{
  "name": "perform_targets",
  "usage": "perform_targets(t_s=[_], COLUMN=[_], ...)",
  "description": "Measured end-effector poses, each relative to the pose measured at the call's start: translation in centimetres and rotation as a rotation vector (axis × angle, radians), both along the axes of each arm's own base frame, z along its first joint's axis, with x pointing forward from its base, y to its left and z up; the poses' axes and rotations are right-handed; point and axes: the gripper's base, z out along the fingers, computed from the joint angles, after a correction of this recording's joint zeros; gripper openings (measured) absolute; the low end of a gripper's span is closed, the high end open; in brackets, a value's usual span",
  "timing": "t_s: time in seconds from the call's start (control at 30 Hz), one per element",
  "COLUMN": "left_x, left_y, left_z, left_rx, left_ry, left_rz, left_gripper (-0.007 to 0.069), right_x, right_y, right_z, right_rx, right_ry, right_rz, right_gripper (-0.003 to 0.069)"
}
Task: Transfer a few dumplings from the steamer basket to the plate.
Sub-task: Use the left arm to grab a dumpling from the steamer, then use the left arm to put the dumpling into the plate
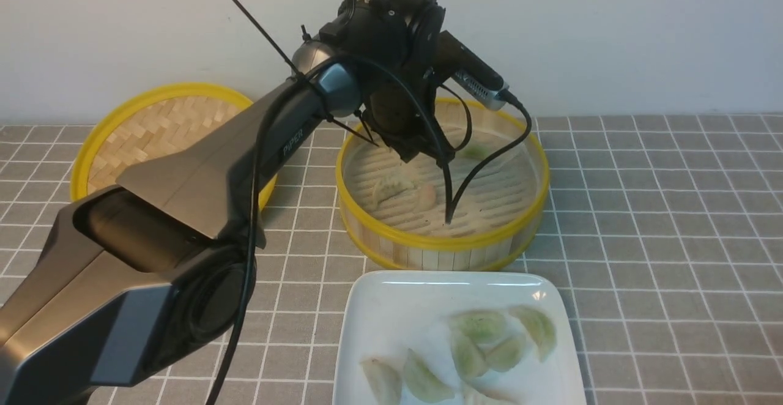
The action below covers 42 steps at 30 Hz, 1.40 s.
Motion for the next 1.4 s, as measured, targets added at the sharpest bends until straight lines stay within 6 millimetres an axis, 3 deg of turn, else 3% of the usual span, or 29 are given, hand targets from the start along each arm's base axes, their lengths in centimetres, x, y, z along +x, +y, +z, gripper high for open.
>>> perform_targets(t_s=[0.17,0.43,0.53,0.7,0.77,0.9,1.1,1.13,1.2,1.3,1.4], left_x=[0.4,1.8,1.7,1.5,1.4,1.0,-1.6,-1.8,-3.7,-6.2,-8.4], left_y=[0.2,1.4,1.3,0.8,0.7,0.6,1.4,1.5,1.9,2.6,3.1], left_z=[-1.3,-5.4,-5.7,-5.8,-5.7,-3.1,7.0,7.5,10.5,11.6,9.8], left_rx=[-0.008,0.011,0.002,-0.036,-0.048,-0.103,-0.262,-0.27,-0.345,-0.387,-0.381], left_ry=[0.023,0.092,0.106,0.138,0.144,0.12,-0.004,-0.008,0.002,0.074,0.206], left_rz=[0.051,0.131,0.131,0.091,0.085,0.079,0.066,0.065,0.048,0.041,0.049], left_gripper=[0.0401,0.0415,0.0377,0.0183,0.0187,0.0188,0.0188,0.0188,0.0188,0.0188,0.0188], right_x=[0.0,0.0,0.0,0.0,0.0,0.0,0.0,0.0,0.0,0.0,0.0], right_y=[0.0,0.0,0.0,0.0,0.0,0.0,0.0,0.0,0.0,0.0,0.0], right_z=[0.0,0.0,0.0,0.0,0.0,0.0,0.0,0.0,0.0,0.0,0.0], right_rx=[0.0,-0.001,-0.001,-0.001,-0.001,-0.001,-0.001,-0.001,-0.001,-0.001,-0.001], right_ry=[0.0,0.0,0.0,0.0,0.0,0.0,0.0,0.0,0.0,0.0,0.0], right_rz=[0.0,0.0,0.0,0.0,0.0,0.0,0.0,0.0,0.0,0.0,0.0], right_gripper=[-0.0013,-0.0013,-0.0013,-0.0013,-0.0013,-0.0013,-0.0013,-0.0013,-0.0013,-0.0013,-0.0013])
